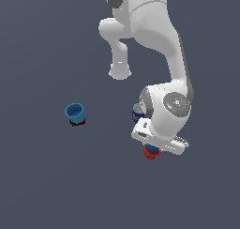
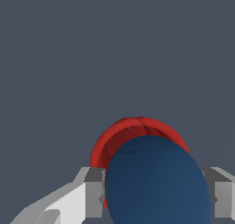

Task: Pick up a designated object from a clutter of objects.

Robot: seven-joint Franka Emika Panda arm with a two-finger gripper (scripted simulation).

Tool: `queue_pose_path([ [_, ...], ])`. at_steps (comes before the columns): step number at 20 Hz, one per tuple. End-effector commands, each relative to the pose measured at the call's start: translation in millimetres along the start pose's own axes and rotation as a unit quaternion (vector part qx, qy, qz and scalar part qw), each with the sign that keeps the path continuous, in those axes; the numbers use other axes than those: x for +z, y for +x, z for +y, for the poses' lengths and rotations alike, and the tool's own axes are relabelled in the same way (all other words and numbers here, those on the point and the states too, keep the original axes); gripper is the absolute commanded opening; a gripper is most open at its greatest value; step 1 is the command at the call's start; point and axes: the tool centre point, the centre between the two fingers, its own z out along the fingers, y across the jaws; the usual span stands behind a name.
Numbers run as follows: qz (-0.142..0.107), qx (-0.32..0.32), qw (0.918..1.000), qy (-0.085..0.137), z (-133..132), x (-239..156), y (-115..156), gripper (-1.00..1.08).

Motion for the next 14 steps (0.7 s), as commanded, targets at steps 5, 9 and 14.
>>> queue_pose_path([
  [5,0.000,0.000,1.0000,0.000,5,-4,0,-1.00],
  [9,0.000,0.000,1.0000,0.000,17,-14,-1,-1.00],
  [14,0.000,0.000,1.0000,0.000,42,-35,-2,-1.00],
])
